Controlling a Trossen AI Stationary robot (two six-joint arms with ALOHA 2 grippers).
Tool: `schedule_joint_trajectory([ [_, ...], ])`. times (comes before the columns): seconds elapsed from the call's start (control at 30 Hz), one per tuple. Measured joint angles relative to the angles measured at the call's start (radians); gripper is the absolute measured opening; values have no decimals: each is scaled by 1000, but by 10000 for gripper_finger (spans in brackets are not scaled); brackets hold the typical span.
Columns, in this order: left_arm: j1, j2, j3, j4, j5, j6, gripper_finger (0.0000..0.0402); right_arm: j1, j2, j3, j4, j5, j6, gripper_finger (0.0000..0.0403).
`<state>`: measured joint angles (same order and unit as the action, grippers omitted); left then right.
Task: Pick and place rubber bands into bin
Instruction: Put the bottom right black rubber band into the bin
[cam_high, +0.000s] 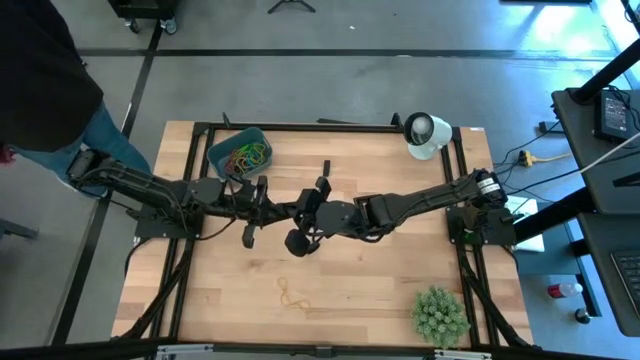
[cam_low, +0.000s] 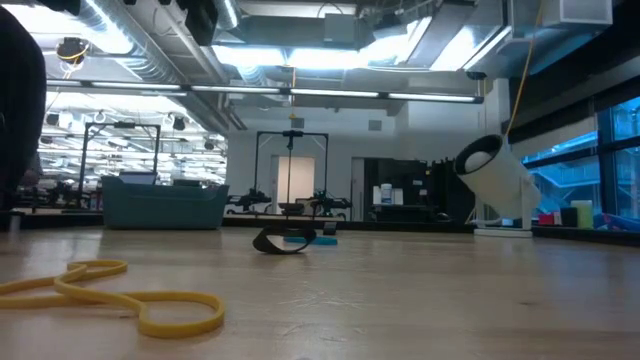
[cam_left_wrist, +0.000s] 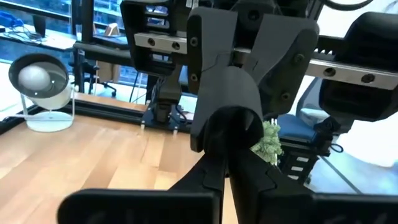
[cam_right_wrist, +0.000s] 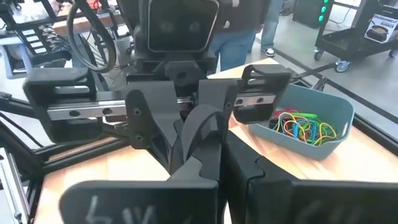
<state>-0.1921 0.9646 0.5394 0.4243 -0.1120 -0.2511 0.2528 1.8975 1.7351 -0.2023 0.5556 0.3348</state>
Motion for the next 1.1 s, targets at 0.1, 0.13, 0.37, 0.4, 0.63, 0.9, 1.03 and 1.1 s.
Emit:
schedule_joint_trajectory([
  [0.1, 0, 0, 0, -21, 0, 1, 5, 0, 3, -1, 1, -1, -1, 6],
  [0.13, 1, 0, 0, -27, -1, 1, 5, 0, 3, -1, 2, -1, -1, 6],
  [0.37, 47, -50, 2, -167, 0, -52, 5, -4, 3, -1, -31, 1, 40, 48],
  [0.4, 55, -64, 2, -185, 0, -59, 5, -8, 3, -1, -45, 0, 53, 58],
  [0.63, 159, -183, 2, -448, -46, -136, 4, -42, 3, -1, -226, 0, 193, 117],
  [0.9, 527, -249, 2, -850, -80, -177, 4, -54, 3, 0, -408, 0, 369, 129],
  [1.03, 761, -169, 2, -943, -32, -101, 4, -54, 3, 0, -417, 0, 368, 130],
  [1.1, 863, -103, 2, -937, 32, -60, 4, -54, 3, 0, -424, 0, 368, 129],
])
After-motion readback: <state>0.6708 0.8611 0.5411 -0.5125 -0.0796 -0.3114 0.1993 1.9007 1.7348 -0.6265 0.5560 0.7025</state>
